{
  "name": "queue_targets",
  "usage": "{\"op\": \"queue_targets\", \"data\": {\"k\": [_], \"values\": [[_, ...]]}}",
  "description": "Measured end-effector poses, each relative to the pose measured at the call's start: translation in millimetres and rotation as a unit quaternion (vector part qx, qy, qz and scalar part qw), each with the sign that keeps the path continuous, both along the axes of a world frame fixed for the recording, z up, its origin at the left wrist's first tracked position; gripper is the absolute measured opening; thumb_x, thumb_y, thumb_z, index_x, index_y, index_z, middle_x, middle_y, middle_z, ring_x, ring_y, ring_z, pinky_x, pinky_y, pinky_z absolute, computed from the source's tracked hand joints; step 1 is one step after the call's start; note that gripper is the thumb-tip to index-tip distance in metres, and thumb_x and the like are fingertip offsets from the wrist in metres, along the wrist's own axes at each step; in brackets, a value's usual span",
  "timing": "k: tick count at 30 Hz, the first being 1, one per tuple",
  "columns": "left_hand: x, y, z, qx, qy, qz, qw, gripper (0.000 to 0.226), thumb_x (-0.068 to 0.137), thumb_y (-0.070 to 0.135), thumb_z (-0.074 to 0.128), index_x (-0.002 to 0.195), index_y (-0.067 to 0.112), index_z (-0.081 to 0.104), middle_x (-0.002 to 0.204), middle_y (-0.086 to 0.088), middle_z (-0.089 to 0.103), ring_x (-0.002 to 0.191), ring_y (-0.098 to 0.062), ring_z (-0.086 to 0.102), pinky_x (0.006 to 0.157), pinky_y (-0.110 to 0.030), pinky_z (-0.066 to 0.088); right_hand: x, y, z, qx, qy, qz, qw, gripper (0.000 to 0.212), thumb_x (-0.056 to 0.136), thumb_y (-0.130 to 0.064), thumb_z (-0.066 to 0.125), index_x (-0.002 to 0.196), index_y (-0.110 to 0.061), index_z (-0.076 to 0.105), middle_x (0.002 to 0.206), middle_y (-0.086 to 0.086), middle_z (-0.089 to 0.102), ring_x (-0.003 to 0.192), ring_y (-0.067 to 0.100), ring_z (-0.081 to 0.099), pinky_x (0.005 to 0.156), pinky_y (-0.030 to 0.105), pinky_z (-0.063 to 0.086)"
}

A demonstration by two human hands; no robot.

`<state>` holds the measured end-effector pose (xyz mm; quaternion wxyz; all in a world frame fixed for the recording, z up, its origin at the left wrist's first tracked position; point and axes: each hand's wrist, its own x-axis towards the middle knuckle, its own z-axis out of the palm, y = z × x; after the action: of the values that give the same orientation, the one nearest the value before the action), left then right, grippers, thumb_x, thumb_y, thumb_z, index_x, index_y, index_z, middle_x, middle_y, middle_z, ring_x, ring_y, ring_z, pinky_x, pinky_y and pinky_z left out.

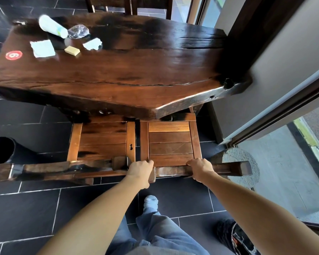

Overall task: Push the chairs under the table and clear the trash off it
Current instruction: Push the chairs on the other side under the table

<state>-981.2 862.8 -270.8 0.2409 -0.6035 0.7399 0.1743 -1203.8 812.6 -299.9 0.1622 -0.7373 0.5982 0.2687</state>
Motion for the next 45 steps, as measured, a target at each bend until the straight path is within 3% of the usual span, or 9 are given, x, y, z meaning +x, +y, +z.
{"op": "queue_targets", "data": {"k": [17, 22, 25, 27, 30, 34, 38, 42, 45], "values": [[9, 28, 5, 0.023, 0.028, -0.007, 0.999, 0.063, 0.074, 0.03, 0.073, 0.126, 0.011, 0.042, 0.114, -0.01, 0.063, 0.104, -0.031, 0.063, 0.08, -0.037, 0.05, -1, 16, 0, 0.034, 0.031, 0.067, 0.997, 0.06, 0.08, -0.014, 0.066, 0.134, -0.035, 0.051, 0.125, -0.004, 0.062, 0.113, 0.022, 0.06, 0.091, 0.03, 0.051], [33, 28, 17, 0.081, 0.149, 0.037, 0.985, 0.052, 0.082, 0.044, 0.06, 0.124, 0.016, 0.048, 0.118, -0.009, 0.06, 0.104, -0.03, 0.059, 0.078, -0.036, 0.046, 14, -4, 11, 0.136, 0.084, 0.1, 0.982, 0.057, 0.08, -0.031, 0.068, 0.135, -0.031, 0.05, 0.134, -0.004, 0.055, 0.119, 0.021, 0.056, 0.095, 0.033, 0.05], [77, 37, 24, 0.019, 0.232, 0.074, 0.97, 0.042, 0.088, 0.043, 0.052, 0.126, 0.026, 0.05, 0.124, 0.001, 0.061, 0.111, -0.024, 0.059, 0.089, -0.037, 0.049, 38, -15, 22, 0.173, 0.095, 0.073, 0.978, 0.049, 0.093, -0.04, 0.051, 0.136, -0.017, 0.05, 0.14, 0.002, 0.05, 0.124, 0.022, 0.051, 0.102, 0.033, 0.044], [126, 48, 25, -0.061, 0.24, 0.085, 0.965, 0.033, 0.09, 0.034, 0.053, 0.122, 0.027, 0.052, 0.121, 0.007, 0.064, 0.111, -0.019, 0.059, 0.095, -0.034, 0.046, 65, -18, 30, 0.19, 0.018, 0.003, 0.982, 0.047, 0.099, -0.037, 0.043, 0.137, -0.009, 0.048, 0.136, 0.011, 0.053, 0.121, 0.027, 0.055, 0.097, 0.035, 0.045], [208, 63, 25, -0.169, 0.219, 0.143, 0.95, 0.031, 0.086, 0.023, 0.058, 0.117, 0.025, 0.059, 0.114, 0.009, 0.066, 0.105, -0.016, 0.061, 0.093, -0.033, 0.047, 120, -19, 41, 0.229, -0.174, -0.178, 0.941, 0.041, 0.103, -0.033, 0.035, 0.139, -0.015, 0.045, 0.135, 0.015, 0.055, 0.116, 0.033, 0.06, 0.08, 0.04, 0.053], [322, 83, 19, -0.145, 0.021, 0.248, 0.958, 0.039, 0.08, 0.028, 0.064, 0.118, 0.024, 0.055, 0.123, 0.004, 0.058, 0.118, -0.02, 0.052, 0.11, -0.051, 0.026, 208, -2, 51, 0.239, -0.235, -0.195, 0.922, 0.048, 0.096, -0.048, 0.045, 0.137, -0.022, 0.045, 0.132, 0.009, 0.054, 0.1, 0.027, 0.065, 0.066, 0.038, 0.058], [386, 91, 17, -0.053, -0.008, 0.274, 0.96, 0.04, 0.078, 0.034, 0.064, 0.115, 0.034, 0.049, 0.127, 0.006, 0.049, 0.122, -0.024, 0.042, 0.102, -0.052, 0.033, 257, 11, 30, 0.191, -0.119, -0.057, 0.973, 0.061, 0.084, -0.051, 0.055, 0.134, -0.016, 0.045, 0.133, 0.005, 0.051, 0.102, 0.025, 0.059, 0.082, 0.038, 0.055], [401, 74, 3, -0.03, 0.02, 0.253, 0.967, 0.053, 0.077, 0.035, 0.066, 0.125, 0.027, 0.044, 0.122, 0.003, 0.052, 0.113, -0.025, 0.047, 0.086, -0.04, 0.047, 260, 28, 32, 0.086, -0.066, -0.054, 0.993, 0.085, 0.077, -0.051, 0.068, 0.144, -0.023, 0.025, 0.132, 0.008, 0.048, 0.116, 0.03, 0.053, 0.089, 0.044, 0.053], [406, 70, -2, -0.006, 0.025, 0.243, 0.97, 0.049, 0.074, 0.032, 0.067, 0.119, 0.025, 0.048, 0.112, 0.004, 0.055, 0.103, -0.022, 0.052, 0.073, -0.033, 0.047, 259, 42, 31, 0.026, -0.056, -0.052, 0.997, 0.086, 0.073, -0.034, 0.079, 0.142, -0.024, 0.029, 0.139, 0.008, 0.042, 0.128, 0.029, 0.042, 0.095, 0.046, 0.05]]}}
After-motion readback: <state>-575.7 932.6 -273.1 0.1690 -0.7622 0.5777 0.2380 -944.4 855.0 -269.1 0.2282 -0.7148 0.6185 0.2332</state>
